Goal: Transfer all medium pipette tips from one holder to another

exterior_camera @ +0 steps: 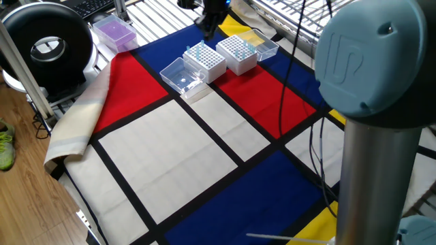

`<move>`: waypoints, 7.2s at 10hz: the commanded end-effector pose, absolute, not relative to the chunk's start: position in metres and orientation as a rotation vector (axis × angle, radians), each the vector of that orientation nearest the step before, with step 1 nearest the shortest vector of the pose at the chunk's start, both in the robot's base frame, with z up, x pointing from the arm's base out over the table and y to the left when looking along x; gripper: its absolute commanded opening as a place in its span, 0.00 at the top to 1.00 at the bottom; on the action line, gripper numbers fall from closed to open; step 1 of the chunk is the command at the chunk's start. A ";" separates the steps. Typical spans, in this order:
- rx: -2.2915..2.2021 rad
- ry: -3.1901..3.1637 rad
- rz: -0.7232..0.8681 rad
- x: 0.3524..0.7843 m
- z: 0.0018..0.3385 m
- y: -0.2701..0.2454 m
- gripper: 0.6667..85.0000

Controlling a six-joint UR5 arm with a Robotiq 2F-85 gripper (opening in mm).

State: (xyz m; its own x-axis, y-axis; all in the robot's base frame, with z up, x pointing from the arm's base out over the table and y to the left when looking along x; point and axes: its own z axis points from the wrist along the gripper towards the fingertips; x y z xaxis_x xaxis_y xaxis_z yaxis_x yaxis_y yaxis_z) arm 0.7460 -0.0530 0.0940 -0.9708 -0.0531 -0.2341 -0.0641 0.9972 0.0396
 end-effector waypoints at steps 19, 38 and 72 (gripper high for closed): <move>-0.041 2.871 0.096 0.735 0.072 -0.054 0.75; 0.058 2.901 0.094 0.725 0.064 -0.059 0.87; -0.162 2.926 -0.045 0.696 0.137 -0.184 0.99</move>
State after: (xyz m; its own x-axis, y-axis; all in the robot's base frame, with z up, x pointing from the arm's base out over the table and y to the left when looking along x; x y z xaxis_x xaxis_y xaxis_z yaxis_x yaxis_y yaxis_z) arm 0.7068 -0.1595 0.1447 -0.9790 -0.0708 -0.1909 -0.0616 0.9967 -0.0538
